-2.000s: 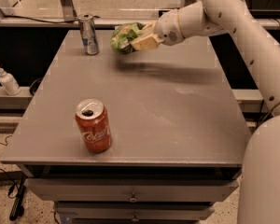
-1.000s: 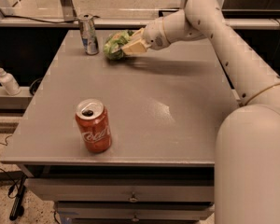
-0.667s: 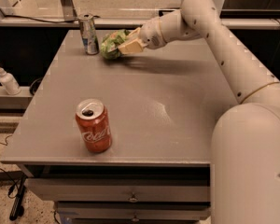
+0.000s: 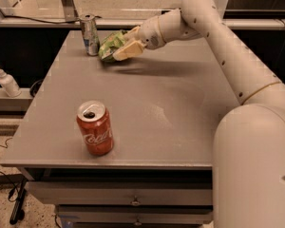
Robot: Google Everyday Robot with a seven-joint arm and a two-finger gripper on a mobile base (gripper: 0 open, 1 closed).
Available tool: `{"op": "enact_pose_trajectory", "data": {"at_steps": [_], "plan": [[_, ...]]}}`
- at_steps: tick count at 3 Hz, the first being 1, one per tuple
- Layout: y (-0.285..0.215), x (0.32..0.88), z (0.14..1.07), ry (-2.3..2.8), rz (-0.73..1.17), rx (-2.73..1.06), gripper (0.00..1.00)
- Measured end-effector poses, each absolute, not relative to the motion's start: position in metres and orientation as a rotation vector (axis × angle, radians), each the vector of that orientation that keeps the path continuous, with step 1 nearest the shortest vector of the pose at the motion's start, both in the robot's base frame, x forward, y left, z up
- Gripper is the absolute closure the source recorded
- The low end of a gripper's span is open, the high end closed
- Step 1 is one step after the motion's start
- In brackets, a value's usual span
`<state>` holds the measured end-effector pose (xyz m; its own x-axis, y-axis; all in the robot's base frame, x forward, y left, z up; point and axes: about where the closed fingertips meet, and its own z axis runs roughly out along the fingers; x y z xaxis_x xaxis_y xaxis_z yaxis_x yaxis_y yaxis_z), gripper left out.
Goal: Move green jalapeno chip bag near redbull can
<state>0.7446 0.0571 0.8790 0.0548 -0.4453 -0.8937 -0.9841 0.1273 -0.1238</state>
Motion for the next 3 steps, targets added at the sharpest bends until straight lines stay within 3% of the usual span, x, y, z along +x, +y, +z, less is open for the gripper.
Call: {"op": "enact_pose_trajectory", "data": {"at_steps": [1, 3], "plan": [[0.058, 0.739, 0.881, 1.523, 0.783, -1.459, 0.00], [0.038, 0.727, 0.898, 1.525, 0.784, -1.445, 0.00]]}}
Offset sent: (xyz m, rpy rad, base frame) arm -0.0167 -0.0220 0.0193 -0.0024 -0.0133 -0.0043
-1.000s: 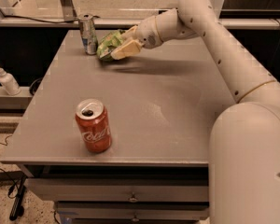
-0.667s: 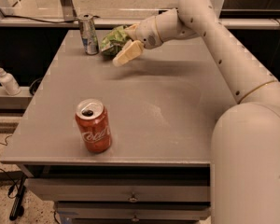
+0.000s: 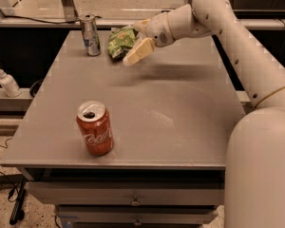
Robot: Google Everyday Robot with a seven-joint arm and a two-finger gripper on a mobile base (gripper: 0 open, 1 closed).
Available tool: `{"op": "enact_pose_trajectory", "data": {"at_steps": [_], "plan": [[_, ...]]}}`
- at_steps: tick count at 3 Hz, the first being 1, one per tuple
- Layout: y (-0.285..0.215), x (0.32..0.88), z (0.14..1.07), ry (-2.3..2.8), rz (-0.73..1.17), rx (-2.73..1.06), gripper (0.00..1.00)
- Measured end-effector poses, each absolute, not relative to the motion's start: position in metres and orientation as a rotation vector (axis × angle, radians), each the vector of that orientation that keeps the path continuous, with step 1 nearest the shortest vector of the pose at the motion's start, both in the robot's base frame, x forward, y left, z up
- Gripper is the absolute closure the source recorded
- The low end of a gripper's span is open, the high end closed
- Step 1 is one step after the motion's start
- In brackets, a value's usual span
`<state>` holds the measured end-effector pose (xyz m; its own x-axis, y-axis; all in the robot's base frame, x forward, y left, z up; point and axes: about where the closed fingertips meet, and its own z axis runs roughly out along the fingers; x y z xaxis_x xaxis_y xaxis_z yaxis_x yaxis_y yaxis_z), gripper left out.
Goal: Move green jalapeno chip bag near redbull can
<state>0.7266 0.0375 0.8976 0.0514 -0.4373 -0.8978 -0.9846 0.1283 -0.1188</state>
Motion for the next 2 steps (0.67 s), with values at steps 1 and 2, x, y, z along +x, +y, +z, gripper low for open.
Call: {"op": "enact_pose_trajectory", "data": {"at_steps": [1, 2], "plan": [[0.024, 0.720, 0.906, 1.532, 0.788, -1.423, 0.00], [0.009, 0.710, 0.917, 1.535, 0.813, -1.403, 0.00]]}}
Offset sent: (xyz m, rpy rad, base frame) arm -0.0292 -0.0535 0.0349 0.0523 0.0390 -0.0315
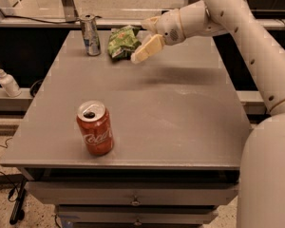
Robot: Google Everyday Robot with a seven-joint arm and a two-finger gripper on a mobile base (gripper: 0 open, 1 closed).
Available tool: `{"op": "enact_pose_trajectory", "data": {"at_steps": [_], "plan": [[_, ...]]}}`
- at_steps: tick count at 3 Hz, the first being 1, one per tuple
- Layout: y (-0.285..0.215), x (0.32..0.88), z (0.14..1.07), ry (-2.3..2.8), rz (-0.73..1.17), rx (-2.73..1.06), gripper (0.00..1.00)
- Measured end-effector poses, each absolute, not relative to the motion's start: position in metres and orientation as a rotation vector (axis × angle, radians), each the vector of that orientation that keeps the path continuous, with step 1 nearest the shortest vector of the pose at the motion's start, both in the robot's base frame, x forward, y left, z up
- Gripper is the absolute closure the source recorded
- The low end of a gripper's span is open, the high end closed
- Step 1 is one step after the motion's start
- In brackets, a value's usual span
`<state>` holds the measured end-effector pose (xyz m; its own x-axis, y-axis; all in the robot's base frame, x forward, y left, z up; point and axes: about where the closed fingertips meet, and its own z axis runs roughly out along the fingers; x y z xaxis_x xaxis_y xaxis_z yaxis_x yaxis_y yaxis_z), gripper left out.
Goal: Move green jalapeno chip bag near redbull can
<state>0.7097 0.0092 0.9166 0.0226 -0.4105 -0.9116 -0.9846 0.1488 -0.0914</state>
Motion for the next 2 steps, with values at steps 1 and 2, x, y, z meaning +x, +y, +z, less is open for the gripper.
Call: {"op": "enact_pose_trajectory", "data": {"at_steps": [1, 2], "plan": [[-0.018, 0.707, 0.935, 1.535, 0.798, -1.377, 0.00], [-0.052, 0.703, 0.971, 1.515, 0.728, -1.388, 0.00]]}}
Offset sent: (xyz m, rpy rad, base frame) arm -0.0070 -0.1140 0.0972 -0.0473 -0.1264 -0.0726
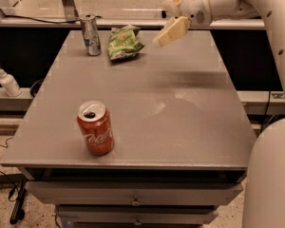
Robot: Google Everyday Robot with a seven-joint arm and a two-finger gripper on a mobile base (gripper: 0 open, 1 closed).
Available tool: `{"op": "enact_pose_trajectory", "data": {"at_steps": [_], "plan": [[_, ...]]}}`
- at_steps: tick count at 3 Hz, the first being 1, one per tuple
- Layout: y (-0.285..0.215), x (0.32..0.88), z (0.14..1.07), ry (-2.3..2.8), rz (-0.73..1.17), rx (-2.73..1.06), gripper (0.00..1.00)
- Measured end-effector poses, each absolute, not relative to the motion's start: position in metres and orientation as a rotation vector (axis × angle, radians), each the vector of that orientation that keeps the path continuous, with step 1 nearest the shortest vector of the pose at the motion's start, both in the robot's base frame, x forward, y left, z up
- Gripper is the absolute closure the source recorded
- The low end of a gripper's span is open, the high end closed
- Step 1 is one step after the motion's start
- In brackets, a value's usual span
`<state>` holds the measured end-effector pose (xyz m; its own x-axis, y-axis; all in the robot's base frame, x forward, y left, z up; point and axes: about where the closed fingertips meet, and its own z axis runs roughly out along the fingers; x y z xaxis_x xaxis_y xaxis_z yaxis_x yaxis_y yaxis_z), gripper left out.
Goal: Move green jalapeno chip bag near redbull can
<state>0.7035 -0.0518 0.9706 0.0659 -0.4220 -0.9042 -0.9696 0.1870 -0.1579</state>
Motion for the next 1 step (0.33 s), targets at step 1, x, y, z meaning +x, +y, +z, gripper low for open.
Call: {"op": "enact_pose_trajectory", "data": {"at_steps": [1], "plan": [[-0.0516, 0.7035, 0.9705, 1.515, 0.728, -1.389, 0.00]]}}
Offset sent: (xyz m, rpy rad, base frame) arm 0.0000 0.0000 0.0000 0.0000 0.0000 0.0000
